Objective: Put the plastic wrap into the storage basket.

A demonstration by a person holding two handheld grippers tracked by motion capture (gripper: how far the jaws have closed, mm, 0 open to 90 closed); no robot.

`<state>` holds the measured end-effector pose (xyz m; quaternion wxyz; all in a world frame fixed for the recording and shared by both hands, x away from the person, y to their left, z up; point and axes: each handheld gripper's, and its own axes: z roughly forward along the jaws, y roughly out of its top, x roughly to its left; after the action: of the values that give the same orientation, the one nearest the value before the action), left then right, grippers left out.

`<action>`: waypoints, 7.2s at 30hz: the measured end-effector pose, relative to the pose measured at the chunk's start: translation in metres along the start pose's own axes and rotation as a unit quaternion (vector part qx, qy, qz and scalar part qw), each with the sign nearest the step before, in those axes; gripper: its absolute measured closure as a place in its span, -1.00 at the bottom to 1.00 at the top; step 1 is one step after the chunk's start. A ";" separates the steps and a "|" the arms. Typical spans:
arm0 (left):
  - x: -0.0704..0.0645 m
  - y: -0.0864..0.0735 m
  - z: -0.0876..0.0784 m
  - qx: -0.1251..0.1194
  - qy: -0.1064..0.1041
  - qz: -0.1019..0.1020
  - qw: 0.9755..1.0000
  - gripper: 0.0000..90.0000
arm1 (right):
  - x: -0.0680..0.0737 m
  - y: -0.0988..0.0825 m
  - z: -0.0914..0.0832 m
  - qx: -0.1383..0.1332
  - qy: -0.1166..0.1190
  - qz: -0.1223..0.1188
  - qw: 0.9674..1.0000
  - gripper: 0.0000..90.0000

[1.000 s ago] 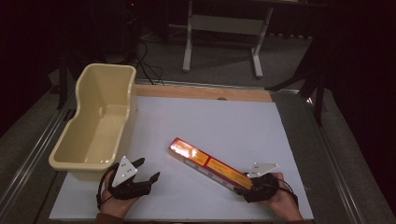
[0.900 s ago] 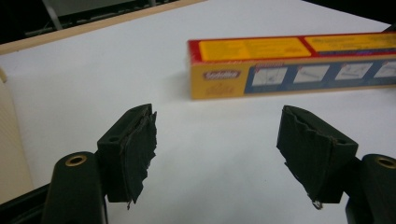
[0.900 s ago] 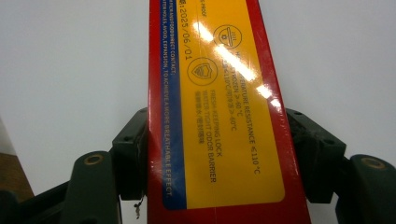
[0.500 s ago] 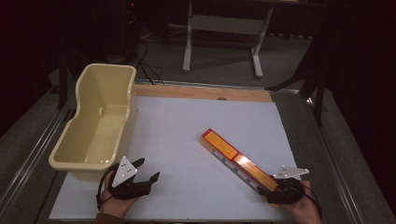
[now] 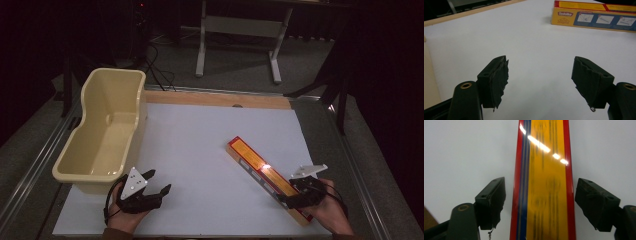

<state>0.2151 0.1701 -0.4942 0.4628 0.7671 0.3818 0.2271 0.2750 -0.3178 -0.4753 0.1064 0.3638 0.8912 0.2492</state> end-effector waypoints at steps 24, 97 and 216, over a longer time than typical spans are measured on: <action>0.001 0.000 -0.001 -0.001 -0.005 -0.005 1.000 -0.35 | -0.003 0.100 0.084 0.229 -0.002 -0.029 0.973 -0.19; 0.002 0.002 -0.002 -0.009 0.005 0.001 1.000 -0.35 | 0.034 0.260 0.024 -0.040 0.310 0.273 0.910 -0.09; -0.001 0.003 -0.001 -0.040 0.005 0.010 0.999 -0.39 | 0.184 0.437 0.158 -0.048 0.361 0.365 0.857 -0.09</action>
<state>0.2151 0.1693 -0.4907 0.4890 0.7507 0.3670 0.2503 0.4621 0.1363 -0.3839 -0.3043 0.5423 0.6571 0.4261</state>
